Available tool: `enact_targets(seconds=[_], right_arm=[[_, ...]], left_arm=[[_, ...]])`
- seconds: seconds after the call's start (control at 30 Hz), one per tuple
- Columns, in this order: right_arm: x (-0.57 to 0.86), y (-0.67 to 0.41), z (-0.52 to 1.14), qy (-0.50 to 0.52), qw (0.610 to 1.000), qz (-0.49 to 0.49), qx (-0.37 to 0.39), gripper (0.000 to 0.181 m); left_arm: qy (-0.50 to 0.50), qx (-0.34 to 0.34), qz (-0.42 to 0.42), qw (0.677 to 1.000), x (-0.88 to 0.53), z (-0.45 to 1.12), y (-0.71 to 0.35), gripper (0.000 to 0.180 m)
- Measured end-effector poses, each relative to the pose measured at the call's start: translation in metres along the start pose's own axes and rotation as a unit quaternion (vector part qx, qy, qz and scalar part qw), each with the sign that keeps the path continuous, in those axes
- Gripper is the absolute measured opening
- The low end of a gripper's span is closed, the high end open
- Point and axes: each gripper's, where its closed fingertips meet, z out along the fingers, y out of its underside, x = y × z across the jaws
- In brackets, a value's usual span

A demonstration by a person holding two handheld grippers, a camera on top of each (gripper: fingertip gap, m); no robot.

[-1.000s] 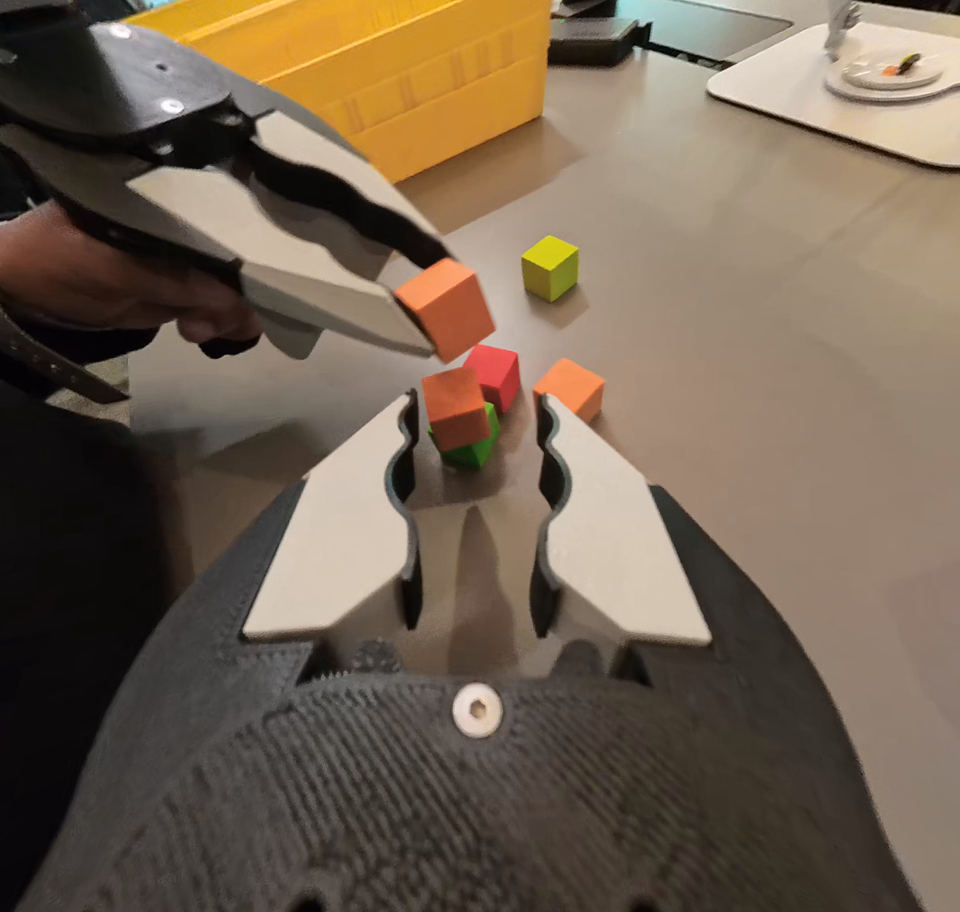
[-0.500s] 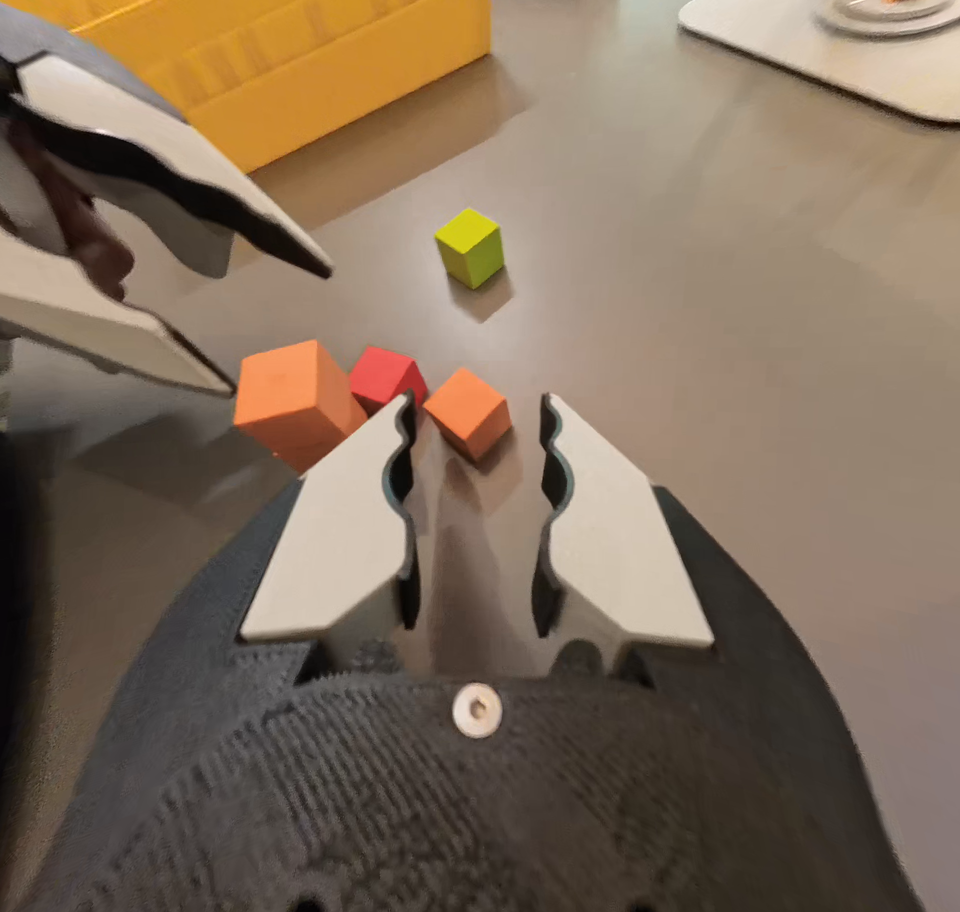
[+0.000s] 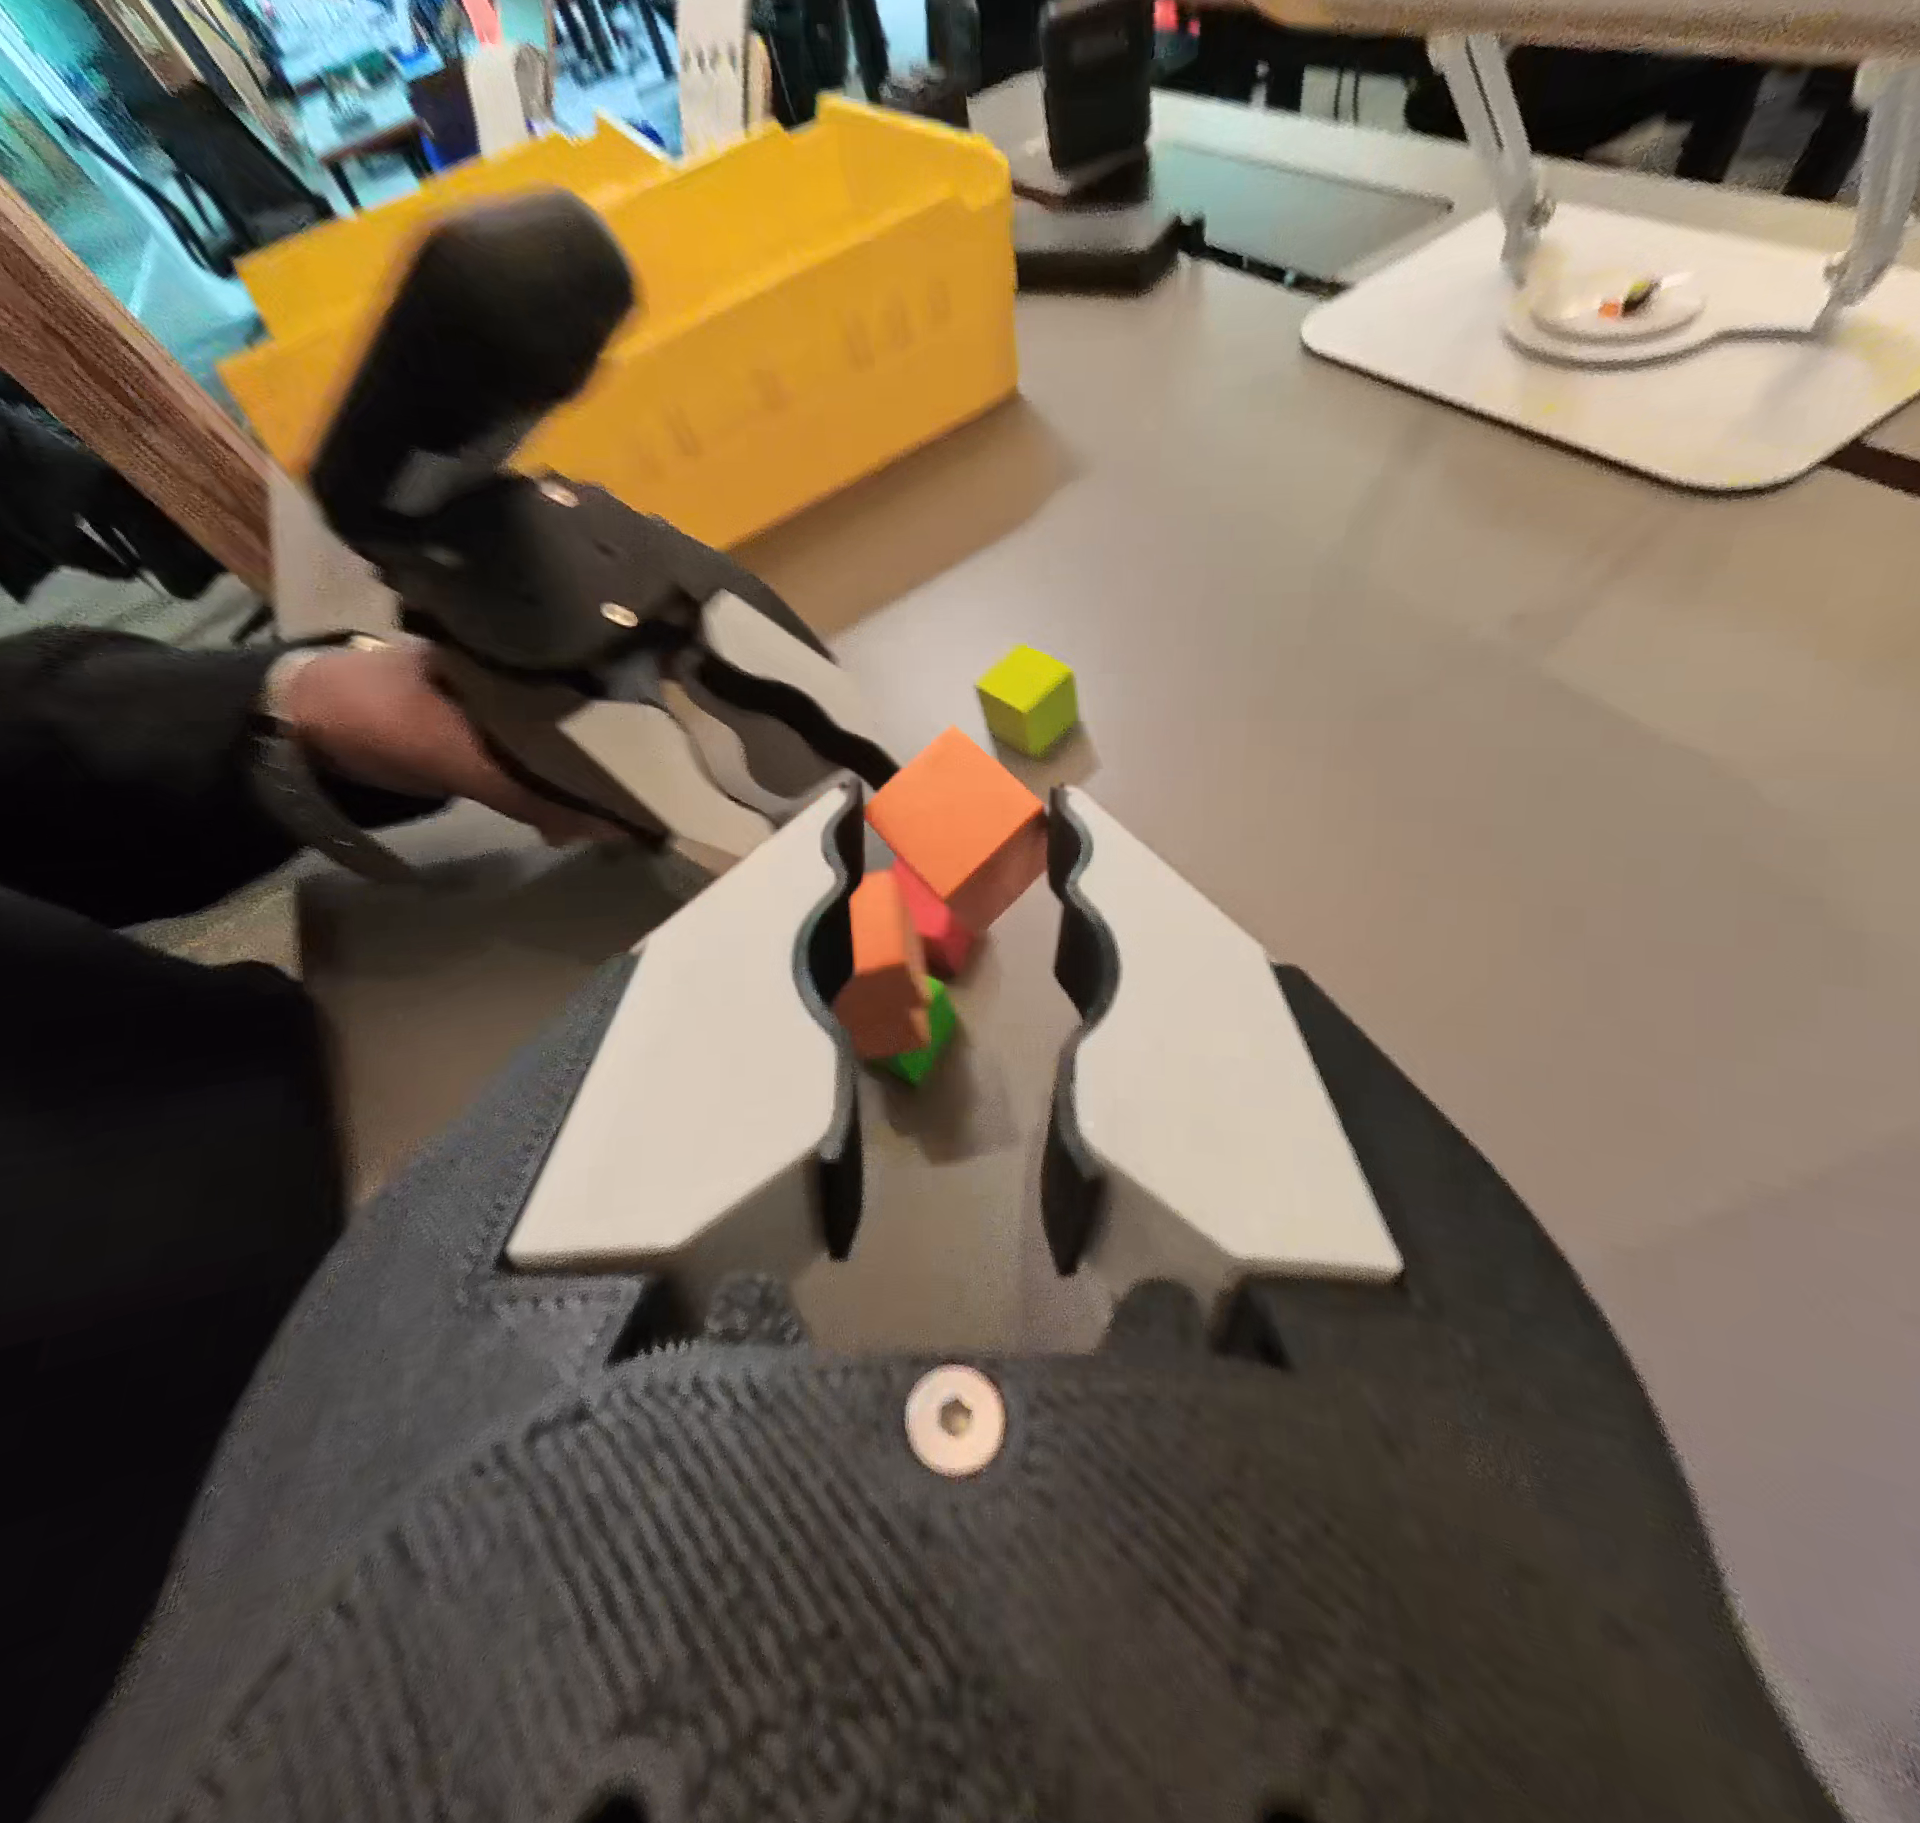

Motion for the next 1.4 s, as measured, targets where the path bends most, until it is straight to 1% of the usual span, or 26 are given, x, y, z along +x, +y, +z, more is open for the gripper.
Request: enact_targets(seconds=[0.07, 0.13, 0.17, 0.27, 0.37, 0.47, 0.53, 0.57, 0.67, 0.77, 0.8, 0.83, 0.87, 0.9, 1.03, 1.13, 1.23, 1.3, 1.4], right_arm=[[-0.017, -0.011, -0.008, -0.001, 1.000, 0.004, 0.018, 0.033], [-0.027, -0.012, -0.010, 0.011, 1.000, 0.005, 0.018, 0.033], [-0.028, -0.008, -0.009, 0.024, 1.000, 0.003, 0.009, 0.034], [-0.030, 0.004, -0.005, 0.042, 0.999, 0.006, -0.004, 0.034], [-0.035, 0.012, -0.003, 0.017, 1.000, 0.016, -0.005, 0.034], [-0.033, 0.027, -0.003, -0.004, 0.999, -0.005, -0.037, 0.048], [-0.026, 0.024, -0.016, -0.009, 0.999, -0.030, -0.025, 0.048], [-0.023, 0.020, -0.025, -0.020, 0.999, -0.031, -0.012, 0.048], [-0.018, 0.014, -0.051, -0.074, 0.997, -0.003, 0.023, 0.048], [-0.013, 0.020, -0.070, -0.098, 0.995, 0.020, 0.028, 0.047], [-0.012, 0.022, -0.075, -0.100, 0.994, 0.022, 0.031, 0.047], [-0.012, 0.023, -0.079, -0.101, 0.994, 0.024, 0.034, 0.046], [-0.012, 0.024, -0.082, -0.101, 0.994, 0.024, 0.035, 0.046], [-0.012, 0.025, -0.085, -0.101, 0.994, 0.025, 0.037, 0.046], [-0.010, 0.026, -0.085, -0.103, 0.993, 0.038, 0.042, 0.045], [-0.008, 0.024, -0.077, -0.104, 0.992, 0.049, 0.043, 0.045], [-0.002, 0.025, -0.064, -0.080, 0.995, 0.043, 0.028, 0.047], [0.003, 0.026, -0.057, -0.049, 0.998, 0.038, 0.015, 0.048], [0.010, 0.031, -0.054, 0.005, 0.999, 0.034, -0.004, 0.048]], left_arm=[[0.012, -0.006, 0.000, 1.000, -0.002, 0.004, 0.002, 0.041], [0.023, -0.014, 0.011, 1.000, -0.001, 0.006, 0.006, 0.034], [0.027, -0.008, 0.011, 1.000, -0.001, 0.005, 0.005, 0.024], [0.011, 0.009, 0.006, 1.000, -0.008, -0.007, -0.001, 0.024], [0.003, 0.056, -0.013, 0.998, -0.005, -0.027, -0.022, 0.024], [0.001, 0.114, -0.033, 0.993, 0.012, -0.046, -0.054, 0.023], [0.000, 0.140, -0.038, 0.989, 0.029, -0.055, -0.073, 0.023], [-0.004, 0.141, -0.038, 0.989, 0.037, -0.056, -0.079, 0.023], [-0.024, 0.124, -0.026, 0.992, 0.058, -0.052, -0.085, 0.023], [-0.061, 0.061, -0.023, 0.996, 0.062, -0.037, -0.072, 0.023], [-0.080, 0.048, -0.025, 0.995, 0.060, -0.034, -0.068, 0.027], [-0.099, 0.044, -0.029, 0.994, 0.058, -0.034, -0.066, 0.036], [-0.113, 0.050, -0.032, 0.992, 0.057, -0.036, -0.067, 0.047], [-0.118, 0.062, -0.033, 0.990, 0.058, -0.041, -0.071, 0.051], [-0.121, 0.109, -0.055, 0.985, 0.049, -0.061, -0.078, 0.052], [-0.132, 0.118, -0.087, 0.980, 0.015, -0.063, -0.068, 0.051], [-0.167, 0.081, -0.096, 0.978, -0.033, -0.048, -0.047, 0.052], [-0.190, 0.038, -0.094, 0.977, -0.060, -0.032, -0.032, 0.055], [-0.196, -0.028, -0.075, 0.977, -0.082, -0.007, -0.013, 0.058]])
